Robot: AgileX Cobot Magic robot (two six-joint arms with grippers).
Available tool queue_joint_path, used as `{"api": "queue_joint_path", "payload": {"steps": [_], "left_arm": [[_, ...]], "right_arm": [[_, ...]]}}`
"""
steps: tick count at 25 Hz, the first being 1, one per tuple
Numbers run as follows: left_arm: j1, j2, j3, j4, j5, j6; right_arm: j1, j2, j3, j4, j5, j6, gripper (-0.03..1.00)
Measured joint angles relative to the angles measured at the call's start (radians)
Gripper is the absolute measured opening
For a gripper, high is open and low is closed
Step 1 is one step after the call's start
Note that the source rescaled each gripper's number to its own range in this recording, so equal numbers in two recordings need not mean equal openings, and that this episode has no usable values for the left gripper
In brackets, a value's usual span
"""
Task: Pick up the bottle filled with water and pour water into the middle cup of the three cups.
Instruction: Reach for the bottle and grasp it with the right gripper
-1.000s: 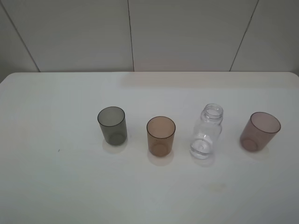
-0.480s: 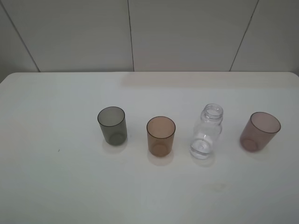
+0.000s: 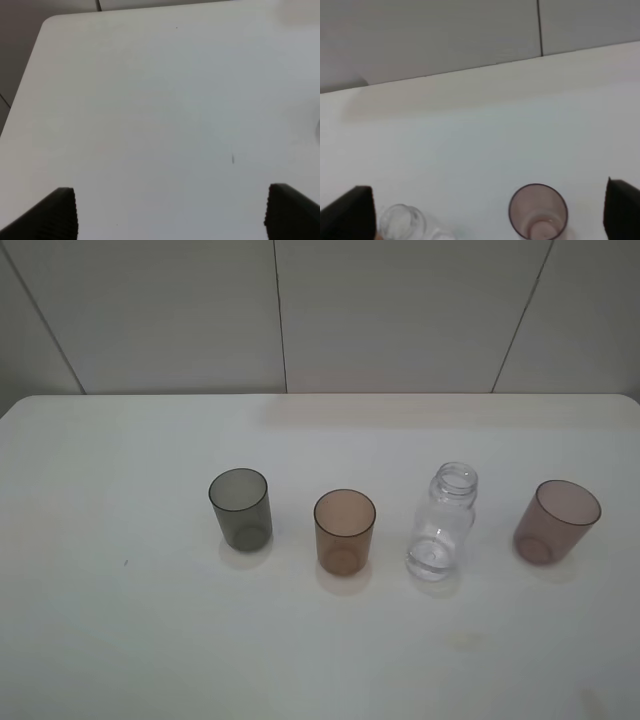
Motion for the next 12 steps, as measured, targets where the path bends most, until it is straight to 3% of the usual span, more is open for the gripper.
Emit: {"api": "queue_joint_path", "payload": {"steps": [4, 12], "left_arm": [[0.0, 0.0, 0.0, 0.0, 0.0, 0.0], [0.0, 0.0, 0.0, 0.0, 0.0, 0.0]], "right_arm": [[0.056, 0.12, -0.01, 0.04, -0.081, 0.0, 1.0], [0.375, 0.186, -0.006, 0.0, -0.196, 0.025, 1.0]]}}
